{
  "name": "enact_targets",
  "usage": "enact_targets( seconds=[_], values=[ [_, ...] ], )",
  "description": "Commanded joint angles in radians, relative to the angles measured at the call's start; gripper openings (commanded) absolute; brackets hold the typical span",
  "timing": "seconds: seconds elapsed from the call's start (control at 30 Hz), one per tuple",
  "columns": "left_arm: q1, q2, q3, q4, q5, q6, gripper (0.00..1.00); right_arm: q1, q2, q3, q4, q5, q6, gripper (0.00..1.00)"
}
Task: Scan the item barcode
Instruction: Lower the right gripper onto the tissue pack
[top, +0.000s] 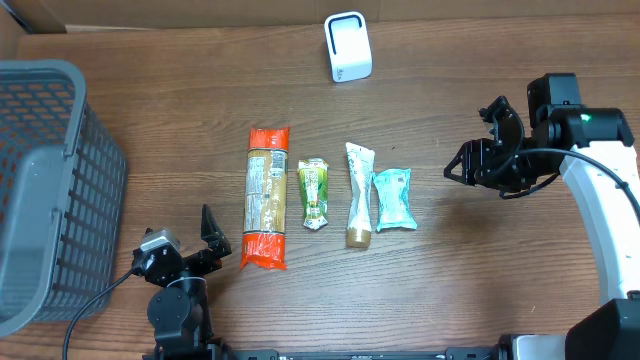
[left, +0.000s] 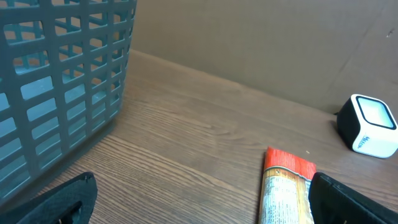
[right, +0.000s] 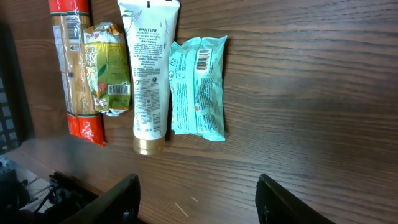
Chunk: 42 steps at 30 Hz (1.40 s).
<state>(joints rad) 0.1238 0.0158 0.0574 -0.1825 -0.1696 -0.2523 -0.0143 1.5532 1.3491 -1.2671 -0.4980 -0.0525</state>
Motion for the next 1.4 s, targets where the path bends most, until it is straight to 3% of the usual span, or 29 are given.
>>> enact_targets(
  seconds=[0.0,0.5,0.93,1.37],
  values=[
    [-0.006,-0.011,-0.001,0.000,-0.014,0.016,1.00,-0.003,-0.018,0.020,0.005,-0.011,-0.008,0.61],
    [-0.006,-0.011,-0.001,0.000,-0.014,0.016,1.00,0.003,-0.018,0.020,0.009,-0.011,-0.009,0.61],
    [-0.006,-0.011,-0.001,0.000,-0.014,0.016,1.00,0.106,-0.018,0.020,0.051,0.044,-0.022,0.61],
    [-0.006,-0.011,-0.001,0.000,-0.014,0.016,1.00,0.181,0.000,0.007,0.125,0.190,0.091,0.61]
  ],
)
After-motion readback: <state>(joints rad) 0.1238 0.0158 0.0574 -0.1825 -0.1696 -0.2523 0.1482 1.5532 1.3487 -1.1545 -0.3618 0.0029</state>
